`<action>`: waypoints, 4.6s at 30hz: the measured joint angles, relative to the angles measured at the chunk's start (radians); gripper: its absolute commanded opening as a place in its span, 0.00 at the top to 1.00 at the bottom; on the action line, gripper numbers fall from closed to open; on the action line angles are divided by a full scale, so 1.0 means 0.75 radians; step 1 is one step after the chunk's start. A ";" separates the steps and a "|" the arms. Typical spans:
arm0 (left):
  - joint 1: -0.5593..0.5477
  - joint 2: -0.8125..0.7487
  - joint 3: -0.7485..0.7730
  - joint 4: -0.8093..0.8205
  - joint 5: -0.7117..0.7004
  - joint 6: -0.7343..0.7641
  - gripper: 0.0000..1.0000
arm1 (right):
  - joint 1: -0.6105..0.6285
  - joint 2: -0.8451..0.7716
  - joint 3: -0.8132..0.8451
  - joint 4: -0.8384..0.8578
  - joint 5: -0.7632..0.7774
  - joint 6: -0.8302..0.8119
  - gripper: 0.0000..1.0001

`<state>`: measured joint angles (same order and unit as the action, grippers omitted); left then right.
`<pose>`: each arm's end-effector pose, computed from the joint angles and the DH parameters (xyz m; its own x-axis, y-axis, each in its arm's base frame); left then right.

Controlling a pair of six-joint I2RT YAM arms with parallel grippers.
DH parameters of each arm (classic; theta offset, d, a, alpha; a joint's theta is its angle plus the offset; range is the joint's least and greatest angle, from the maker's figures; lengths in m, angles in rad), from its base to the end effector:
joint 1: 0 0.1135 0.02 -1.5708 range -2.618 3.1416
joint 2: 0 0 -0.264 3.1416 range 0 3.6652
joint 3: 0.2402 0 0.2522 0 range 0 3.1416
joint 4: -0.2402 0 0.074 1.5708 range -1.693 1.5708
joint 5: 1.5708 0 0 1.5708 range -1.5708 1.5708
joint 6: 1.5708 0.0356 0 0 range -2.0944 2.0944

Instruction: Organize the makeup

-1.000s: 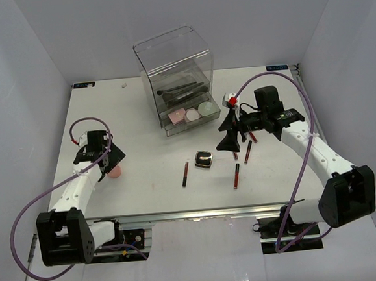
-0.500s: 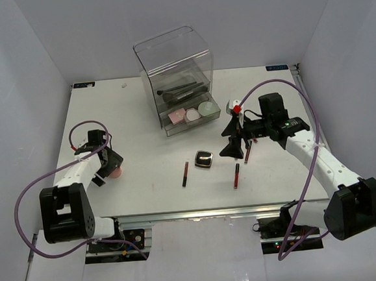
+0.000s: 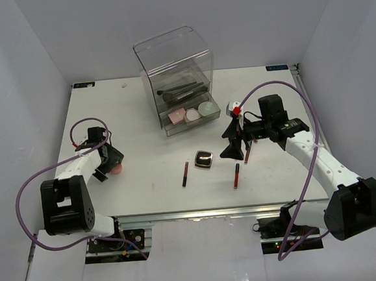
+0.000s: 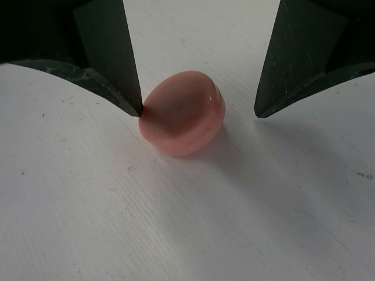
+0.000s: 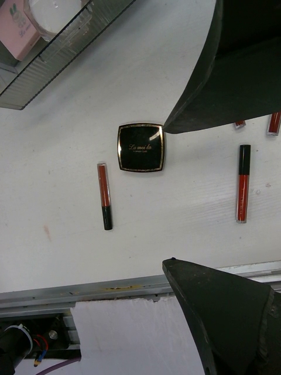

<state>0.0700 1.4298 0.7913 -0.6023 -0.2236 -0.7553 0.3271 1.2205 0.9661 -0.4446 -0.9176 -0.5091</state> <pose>0.2494 0.0254 0.1742 -0.5912 -0.7115 -0.3797 -0.7488 0.6592 -0.0694 0.2322 0.1086 0.2963 -0.1563 -0.3658 -0.9175 -0.9702 0.2312 0.0731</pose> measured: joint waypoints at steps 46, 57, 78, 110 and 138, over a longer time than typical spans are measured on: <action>-0.079 -0.059 -0.022 0.058 0.253 0.156 0.76 | -0.044 -0.005 -0.003 0.000 0.002 -0.009 0.06; -0.916 -0.254 0.222 0.251 0.181 0.308 0.91 | -0.246 -0.124 -0.022 0.000 -0.017 -0.011 0.07; -1.263 0.827 1.351 0.357 -0.414 1.135 0.88 | -0.466 -0.125 -0.044 -0.001 -0.061 -0.010 0.07; -1.178 1.099 1.604 0.350 -0.463 1.304 0.51 | -0.487 -0.073 -0.062 -0.001 -0.078 -0.025 0.07; -1.177 1.119 1.604 0.325 -0.552 1.302 0.25 | -0.498 -0.072 -0.063 -0.002 -0.099 -0.024 0.07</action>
<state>-0.8127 2.2688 1.9945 -0.3588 -0.6375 0.2212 -0.0467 1.1664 0.9192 -0.4458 -0.9916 -0.5274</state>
